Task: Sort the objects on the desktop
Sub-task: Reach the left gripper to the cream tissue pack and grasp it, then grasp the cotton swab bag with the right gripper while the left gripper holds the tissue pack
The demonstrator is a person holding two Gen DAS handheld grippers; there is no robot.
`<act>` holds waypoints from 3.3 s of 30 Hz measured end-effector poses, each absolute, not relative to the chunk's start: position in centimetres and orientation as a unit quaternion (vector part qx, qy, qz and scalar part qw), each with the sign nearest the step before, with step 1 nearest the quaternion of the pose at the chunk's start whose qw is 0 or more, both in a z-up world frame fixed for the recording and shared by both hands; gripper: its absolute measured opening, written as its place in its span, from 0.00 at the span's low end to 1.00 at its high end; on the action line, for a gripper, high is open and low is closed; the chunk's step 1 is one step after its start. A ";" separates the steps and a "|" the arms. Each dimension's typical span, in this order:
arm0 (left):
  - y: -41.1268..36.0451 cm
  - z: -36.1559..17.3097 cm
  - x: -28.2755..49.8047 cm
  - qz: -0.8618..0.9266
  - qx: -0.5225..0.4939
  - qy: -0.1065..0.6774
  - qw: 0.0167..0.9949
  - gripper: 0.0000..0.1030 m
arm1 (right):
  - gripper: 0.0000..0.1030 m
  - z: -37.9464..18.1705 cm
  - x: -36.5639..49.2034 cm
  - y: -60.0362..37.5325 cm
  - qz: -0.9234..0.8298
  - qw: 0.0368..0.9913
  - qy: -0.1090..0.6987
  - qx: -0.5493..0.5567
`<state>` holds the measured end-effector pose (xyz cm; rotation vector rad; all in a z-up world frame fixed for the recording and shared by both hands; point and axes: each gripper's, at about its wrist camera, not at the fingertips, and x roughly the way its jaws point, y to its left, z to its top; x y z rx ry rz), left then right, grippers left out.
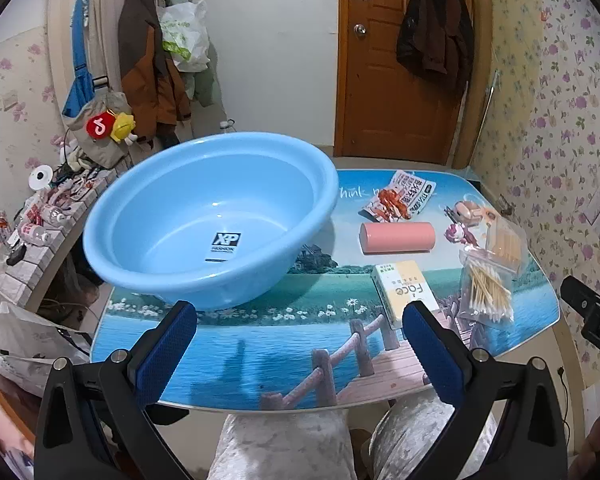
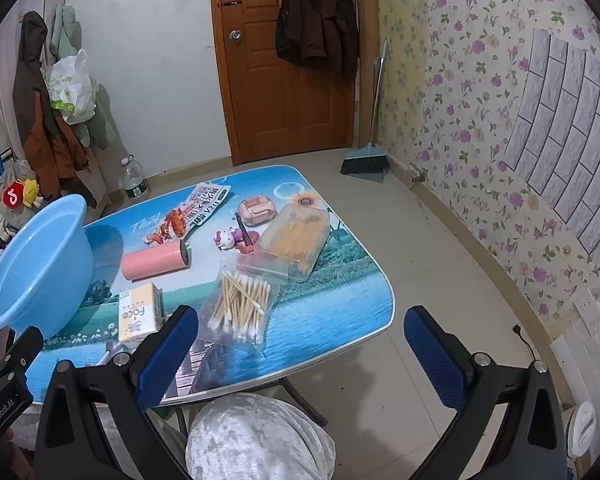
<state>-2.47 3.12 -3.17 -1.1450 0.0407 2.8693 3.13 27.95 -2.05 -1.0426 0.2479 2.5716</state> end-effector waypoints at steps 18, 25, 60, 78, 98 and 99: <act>7.4 -6.1 -4.8 0.917 -0.391 0.042 0.068 1.00 | 1.00 -5.6 0.4 29.0 0.895 0.175 0.083 -0.401; 9.3 -7.5 -6.1 0.911 -0.402 0.051 0.077 1.00 | 1.00 -6.4 -0.2 30.0 0.891 0.185 0.082 -0.408; 12.1 -10.8 -10.2 0.899 -0.426 0.044 0.087 0.45 | 1.00 -8.3 -2.2 31.3 0.882 0.184 0.072 -0.429; 10.1 -8.8 -8.9 0.914 -0.392 0.048 0.096 0.44 | 1.00 -9.0 -3.6 28.4 0.883 0.161 0.069 -0.436; 9.4 -8.3 -8.2 0.916 -0.385 0.040 0.106 0.44 | 1.00 -11.8 -5.6 25.9 0.878 0.172 0.053 -0.444; 9.4 -8.3 -8.3 0.916 -0.386 0.040 0.106 0.44 | 1.00 -11.9 -5.6 26.0 0.879 0.169 0.059 -0.442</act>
